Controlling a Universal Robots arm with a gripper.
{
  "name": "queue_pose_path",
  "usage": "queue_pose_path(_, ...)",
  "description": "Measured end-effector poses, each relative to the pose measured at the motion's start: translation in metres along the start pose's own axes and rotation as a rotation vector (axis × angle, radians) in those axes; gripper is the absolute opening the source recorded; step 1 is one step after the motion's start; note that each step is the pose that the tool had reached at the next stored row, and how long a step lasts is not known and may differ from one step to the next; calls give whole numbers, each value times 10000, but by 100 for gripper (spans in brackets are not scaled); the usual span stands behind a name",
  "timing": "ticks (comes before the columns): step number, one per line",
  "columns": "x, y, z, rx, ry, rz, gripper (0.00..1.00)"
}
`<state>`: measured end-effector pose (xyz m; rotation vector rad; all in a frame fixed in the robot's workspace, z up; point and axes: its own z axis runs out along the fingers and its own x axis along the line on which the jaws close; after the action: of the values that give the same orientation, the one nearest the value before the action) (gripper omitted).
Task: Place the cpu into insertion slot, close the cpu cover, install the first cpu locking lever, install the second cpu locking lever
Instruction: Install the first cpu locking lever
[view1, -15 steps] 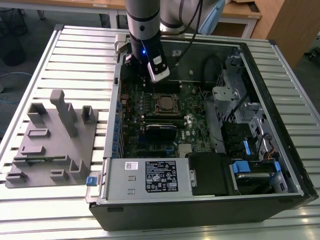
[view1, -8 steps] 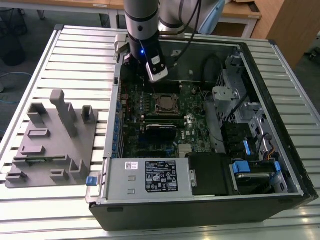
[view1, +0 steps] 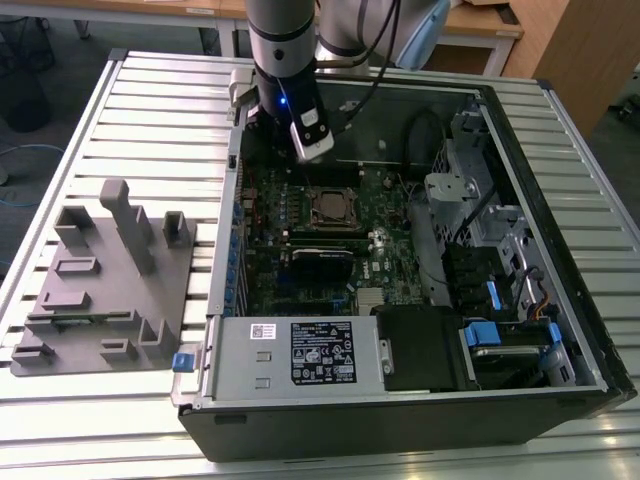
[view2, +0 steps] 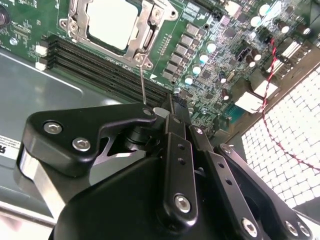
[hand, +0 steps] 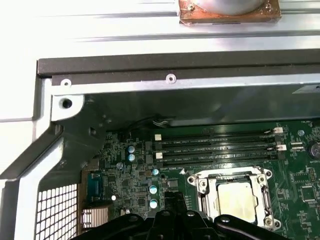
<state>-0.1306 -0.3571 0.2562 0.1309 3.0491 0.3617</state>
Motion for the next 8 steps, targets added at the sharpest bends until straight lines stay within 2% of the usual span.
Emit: queue_pose_path(8, 16, 60, 49, -1, 0, 0, 11)
